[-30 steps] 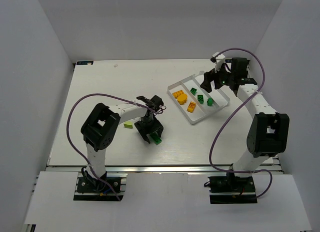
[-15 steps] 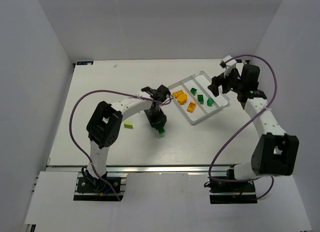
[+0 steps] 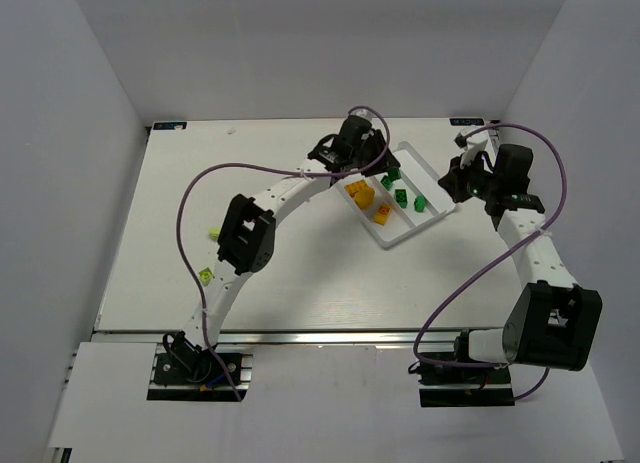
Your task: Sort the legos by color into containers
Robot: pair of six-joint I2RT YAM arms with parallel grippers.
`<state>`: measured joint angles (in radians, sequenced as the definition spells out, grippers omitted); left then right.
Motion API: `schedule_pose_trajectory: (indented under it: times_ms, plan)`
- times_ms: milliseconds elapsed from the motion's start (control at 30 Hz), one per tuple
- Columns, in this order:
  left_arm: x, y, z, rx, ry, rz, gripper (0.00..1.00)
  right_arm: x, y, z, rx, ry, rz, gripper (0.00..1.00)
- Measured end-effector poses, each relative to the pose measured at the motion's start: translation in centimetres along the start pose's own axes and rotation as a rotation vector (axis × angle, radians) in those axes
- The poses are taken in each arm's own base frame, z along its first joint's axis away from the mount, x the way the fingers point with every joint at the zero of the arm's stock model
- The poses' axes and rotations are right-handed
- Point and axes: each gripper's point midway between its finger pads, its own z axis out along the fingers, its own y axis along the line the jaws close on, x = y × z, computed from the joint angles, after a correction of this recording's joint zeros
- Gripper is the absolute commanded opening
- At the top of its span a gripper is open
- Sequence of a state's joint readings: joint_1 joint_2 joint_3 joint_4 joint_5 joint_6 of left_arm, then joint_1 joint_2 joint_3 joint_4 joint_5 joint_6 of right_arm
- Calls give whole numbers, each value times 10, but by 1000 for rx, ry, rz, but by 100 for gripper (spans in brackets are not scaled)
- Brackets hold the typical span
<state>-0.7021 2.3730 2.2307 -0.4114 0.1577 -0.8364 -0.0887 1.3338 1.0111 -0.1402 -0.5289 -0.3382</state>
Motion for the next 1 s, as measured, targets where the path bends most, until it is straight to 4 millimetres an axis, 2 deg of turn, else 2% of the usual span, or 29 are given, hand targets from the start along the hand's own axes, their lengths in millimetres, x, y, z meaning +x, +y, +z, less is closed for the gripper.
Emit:
schedule_pose_trajectory:
  times_ms: [100, 133, 200, 233, 267, 300, 333, 367, 400, 533, 667, 767, 800, 833, 933, 1000]
  plan:
    - [16, 24, 40, 19, 3, -32, 5, 4, 6, -3, -21, 17, 13, 0]
    - [24, 34, 52, 13, 10, -44, 16, 4, 8, -5, -24, 18, 14, 0]
    - [37, 53, 70, -4, 24, -61, 23, 1, 10, -8, -26, 14, 11, 0]
    - [42, 59, 78, -3, 24, -69, 38, 0, 11, -10, -27, 12, 10, 0]
    - [44, 62, 82, 1, 21, -81, 44, -1, 12, -12, -29, 10, 8, 0]
    - [43, 61, 85, 10, 16, -82, 47, -2, 13, -13, -30, 7, 7, 7]
    - [43, 60, 85, 11, 14, -81, 53, -2, 14, -14, -33, 6, 6, 19]
    - [42, 58, 85, 16, 11, -82, 56, -2, 16, -14, -38, 5, 8, 23]
    - [41, 57, 85, 23, 8, -80, 59, -1, 17, -15, -45, 6, 7, 36]
    - [39, 51, 84, 46, 7, -76, 70, 3, 30, -15, -112, 14, 11, 62]
    - [31, 44, 79, 62, -7, -70, 74, 9, 53, -16, -250, 13, -18, 68]
    - [16, 36, 59, 64, -26, -57, 68, 14, 70, -14, -359, 22, -32, 64]
    - [9, 33, 46, 59, -33, -56, 49, 15, 76, -12, -393, 24, -42, 62]
    - [0, 30, 32, 54, -46, -62, 35, 14, 82, -12, -423, 22, -53, 58]
    - [-34, 34, -34, 15, -108, -72, 1, 12, 102, -8, -516, 14, -119, 47]
    - [-63, 49, -96, -27, -176, -96, 0, 11, 122, -2, -588, 14, -174, 47]
